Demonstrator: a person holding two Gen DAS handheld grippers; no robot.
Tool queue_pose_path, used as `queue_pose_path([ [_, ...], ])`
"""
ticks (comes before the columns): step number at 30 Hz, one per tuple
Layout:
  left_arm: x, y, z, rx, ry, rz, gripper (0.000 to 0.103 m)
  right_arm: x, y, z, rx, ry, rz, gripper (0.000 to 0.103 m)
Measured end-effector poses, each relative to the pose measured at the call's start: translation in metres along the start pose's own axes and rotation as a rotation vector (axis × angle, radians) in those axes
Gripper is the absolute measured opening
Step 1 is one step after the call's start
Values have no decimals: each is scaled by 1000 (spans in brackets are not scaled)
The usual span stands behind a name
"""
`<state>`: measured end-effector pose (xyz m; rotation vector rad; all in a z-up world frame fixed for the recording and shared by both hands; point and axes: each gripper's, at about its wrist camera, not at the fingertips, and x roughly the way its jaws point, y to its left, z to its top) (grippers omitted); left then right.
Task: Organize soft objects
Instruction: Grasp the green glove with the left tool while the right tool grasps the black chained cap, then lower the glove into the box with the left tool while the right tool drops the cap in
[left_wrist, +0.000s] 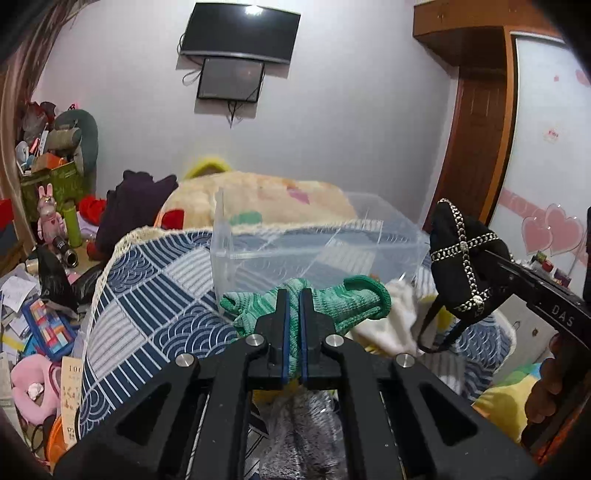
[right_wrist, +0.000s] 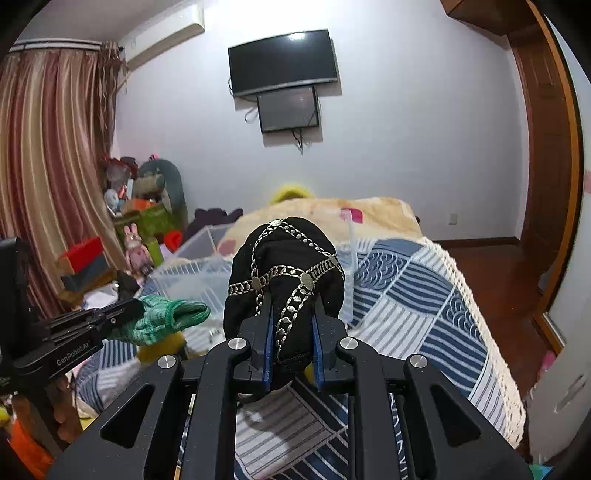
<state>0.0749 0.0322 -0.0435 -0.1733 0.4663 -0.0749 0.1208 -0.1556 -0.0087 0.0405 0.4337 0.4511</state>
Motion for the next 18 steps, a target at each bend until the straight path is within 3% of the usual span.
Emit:
queue_pose_path([
  [3, -7, 0, 11, -8, -18, -31, 3, -4, 1, 8, -8, -26, -11, 15],
  [11, -6, 1, 46, 9, -78, -12, 3, 1, 2, 33, -21, -74, -27, 15],
  [18, 20, 18, 67, -24, -46, -1, 3, 14, 9, 56, -40, -116, -55, 15],
])
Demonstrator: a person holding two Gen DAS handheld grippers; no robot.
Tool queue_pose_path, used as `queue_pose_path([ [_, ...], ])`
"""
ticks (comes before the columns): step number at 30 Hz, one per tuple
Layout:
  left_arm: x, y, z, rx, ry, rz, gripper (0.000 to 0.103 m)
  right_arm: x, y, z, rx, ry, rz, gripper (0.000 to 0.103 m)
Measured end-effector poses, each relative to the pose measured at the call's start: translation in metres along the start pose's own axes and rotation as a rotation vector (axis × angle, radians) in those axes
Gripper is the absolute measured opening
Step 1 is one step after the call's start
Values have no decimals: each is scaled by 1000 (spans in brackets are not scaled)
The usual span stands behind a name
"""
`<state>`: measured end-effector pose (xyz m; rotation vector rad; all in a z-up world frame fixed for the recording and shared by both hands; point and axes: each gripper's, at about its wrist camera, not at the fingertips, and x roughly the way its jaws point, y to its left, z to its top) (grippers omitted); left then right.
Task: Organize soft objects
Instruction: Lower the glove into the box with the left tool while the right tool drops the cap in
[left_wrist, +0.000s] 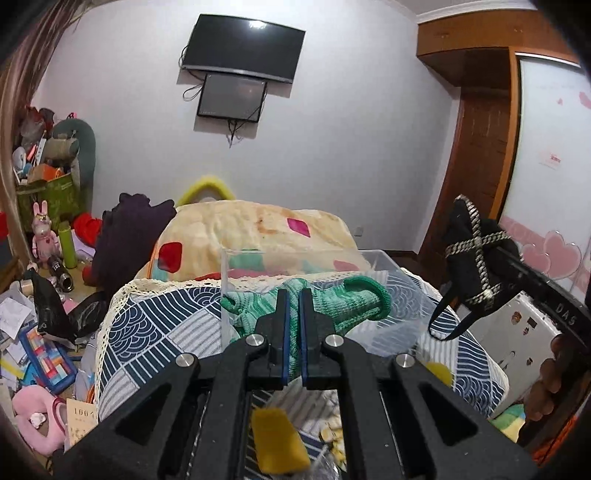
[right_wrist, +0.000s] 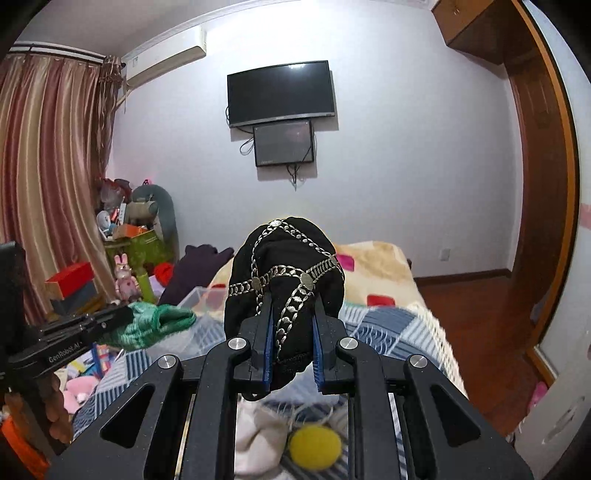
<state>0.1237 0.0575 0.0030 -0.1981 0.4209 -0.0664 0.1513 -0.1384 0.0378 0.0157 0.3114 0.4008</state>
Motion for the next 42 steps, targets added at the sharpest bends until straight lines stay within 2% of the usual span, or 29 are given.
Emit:
queue_pose_path([
  [6, 27, 5, 5, 10, 30, 37, 3, 28, 6, 6, -20, 23, -7, 15],
  [11, 51, 3, 4, 38, 77, 42, 3, 58, 5, -5, -10, 120, 28, 15],
  [19, 87, -4, -6, 90, 183, 49, 3, 89, 15, -29, -72, 259, 0, 15],
  [21, 91, -5, -8, 82, 211, 23, 3, 93, 17, -30, -86, 285, 7, 15],
  [28, 98, -11, -10, 110, 253, 23, 4, 104, 19, -36, -117, 376, 35, 19],
  [30, 96, -11, -10, 100, 256, 13, 4, 103, 17, -35, -110, 381, 43, 19],
  [35, 87, -8, -8, 78, 258, -17, 4, 94, 12, -33, -97, 374, 52, 27],
  [42, 61, -18, -2, 116, 206, -4, 10, 69, 5, -17, -64, 305, 83, 29],
])
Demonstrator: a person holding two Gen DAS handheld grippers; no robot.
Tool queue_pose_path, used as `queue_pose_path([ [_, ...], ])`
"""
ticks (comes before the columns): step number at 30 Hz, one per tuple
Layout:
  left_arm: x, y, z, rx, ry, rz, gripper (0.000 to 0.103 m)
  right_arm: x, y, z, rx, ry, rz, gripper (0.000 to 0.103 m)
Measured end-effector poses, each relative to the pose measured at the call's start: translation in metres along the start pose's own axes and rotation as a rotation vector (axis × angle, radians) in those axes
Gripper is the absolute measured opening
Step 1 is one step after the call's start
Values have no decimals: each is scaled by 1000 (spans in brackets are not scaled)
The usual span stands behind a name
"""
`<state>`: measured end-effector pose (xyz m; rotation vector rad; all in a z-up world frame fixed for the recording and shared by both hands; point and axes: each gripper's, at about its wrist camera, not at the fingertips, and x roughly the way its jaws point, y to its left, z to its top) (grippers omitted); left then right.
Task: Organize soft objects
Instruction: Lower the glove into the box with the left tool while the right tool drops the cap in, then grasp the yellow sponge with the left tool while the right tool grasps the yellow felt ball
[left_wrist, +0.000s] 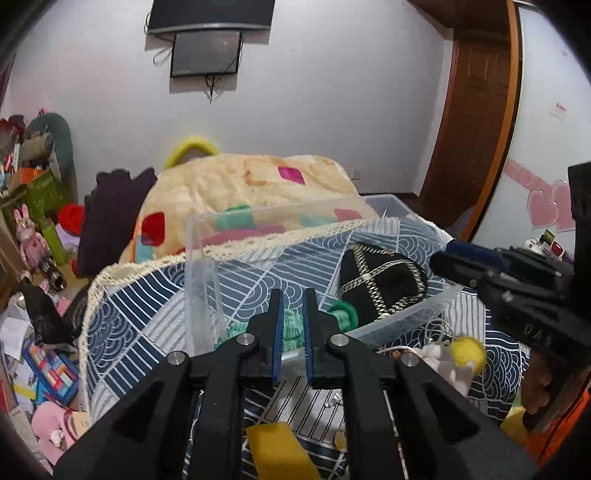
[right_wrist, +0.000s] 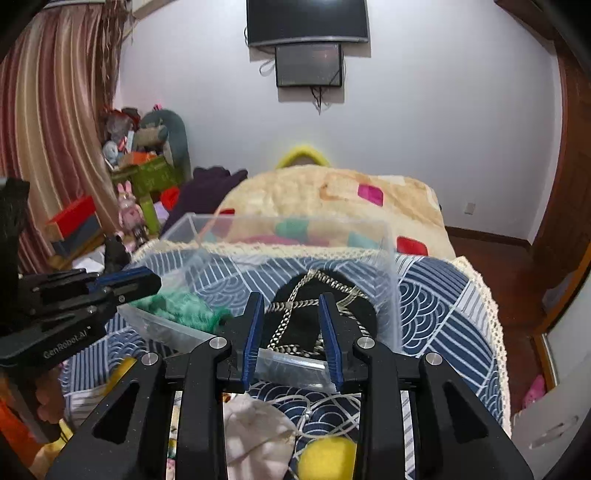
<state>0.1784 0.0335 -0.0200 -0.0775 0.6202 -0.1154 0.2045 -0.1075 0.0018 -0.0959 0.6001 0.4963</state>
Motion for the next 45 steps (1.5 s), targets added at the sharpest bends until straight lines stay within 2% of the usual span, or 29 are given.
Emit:
queue_pose_path([
  [4, -22, -4, 1, -4, -42, -11, 10, -19, 0, 5, -1, -56, -12, 36],
  [6, -34, -5, 2, -11, -69, -8, 15, -29, 0, 6, 5, -83, -7, 36],
  [9, -50, -8, 0, -11, -104, -2, 33, -41, -1, 5, 5, -111, -6, 39],
  [11, -60, -10, -3, 0, -129, 18, 48, -47, 0, 2, 3, -126, -10, 49],
  [13, -68, -12, -9, 8, -147, 30, 56, -52, -1, -3, 2, -136, -6, 56],
  [19, -77, -11, -27, 8, -136, 48, 71, -56, -4, -21, -7, -126, -30, 59],
  [22, -72, -9, -39, 7, -102, 65, 72, -54, -9, -32, 0, -106, -40, 64],
  [31, -46, 0, -78, -16, 15, 86, 72, -36, -24, -73, 65, -2, -79, 64],
  [36, -33, 4, -96, -38, 66, 91, 72, -24, -31, -86, 106, 48, -71, 64],
  [40, -25, 7, -105, -61, 98, 71, 59, -18, -31, -92, 118, 83, -41, 64],
  [42, -19, 10, -110, -71, 120, 38, 56, -14, -29, -96, 123, 101, -28, 64],
  [45, -13, 14, -113, -90, 133, 6, 49, -12, -26, -98, 121, 110, -16, 54],
])
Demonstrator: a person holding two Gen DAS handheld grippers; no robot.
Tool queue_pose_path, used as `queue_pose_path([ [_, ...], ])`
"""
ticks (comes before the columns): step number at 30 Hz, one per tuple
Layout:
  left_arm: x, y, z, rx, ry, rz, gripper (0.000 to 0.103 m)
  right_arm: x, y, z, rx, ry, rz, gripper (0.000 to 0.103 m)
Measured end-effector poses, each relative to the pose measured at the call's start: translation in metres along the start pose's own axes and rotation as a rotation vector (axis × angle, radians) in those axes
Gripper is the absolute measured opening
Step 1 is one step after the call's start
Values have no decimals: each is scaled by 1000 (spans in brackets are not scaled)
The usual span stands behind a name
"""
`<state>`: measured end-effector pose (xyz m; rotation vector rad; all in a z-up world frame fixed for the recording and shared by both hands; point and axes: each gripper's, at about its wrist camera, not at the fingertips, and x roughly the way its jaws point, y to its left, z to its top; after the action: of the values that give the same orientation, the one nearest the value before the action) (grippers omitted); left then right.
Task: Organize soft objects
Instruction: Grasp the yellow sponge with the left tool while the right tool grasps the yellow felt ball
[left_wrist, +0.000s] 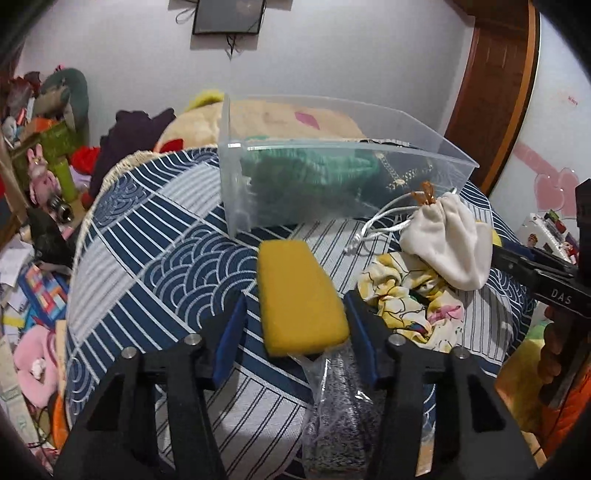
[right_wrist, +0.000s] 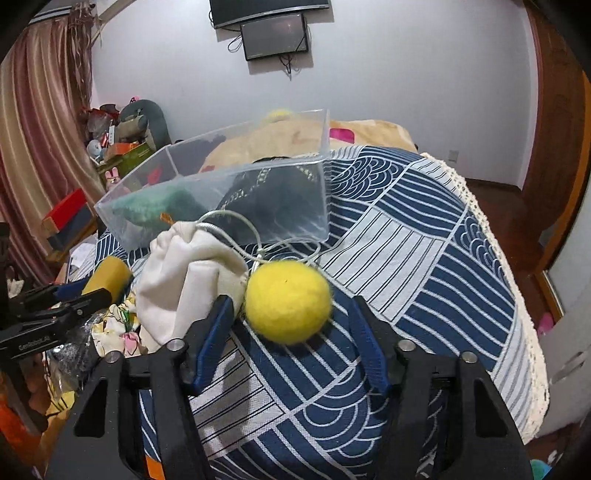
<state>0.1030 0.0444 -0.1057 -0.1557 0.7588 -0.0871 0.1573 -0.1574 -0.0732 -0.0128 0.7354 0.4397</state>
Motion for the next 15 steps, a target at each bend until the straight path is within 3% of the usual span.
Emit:
queue_pose_path([
  [4, 1, 0, -1, 0, -3, -16, 42, -1, 1, -1, -10, 0, 2, 42],
  [15, -23, -1, 8, -6, -87, 0, 39, -25, -6, 9, -7, -86, -40, 40],
])
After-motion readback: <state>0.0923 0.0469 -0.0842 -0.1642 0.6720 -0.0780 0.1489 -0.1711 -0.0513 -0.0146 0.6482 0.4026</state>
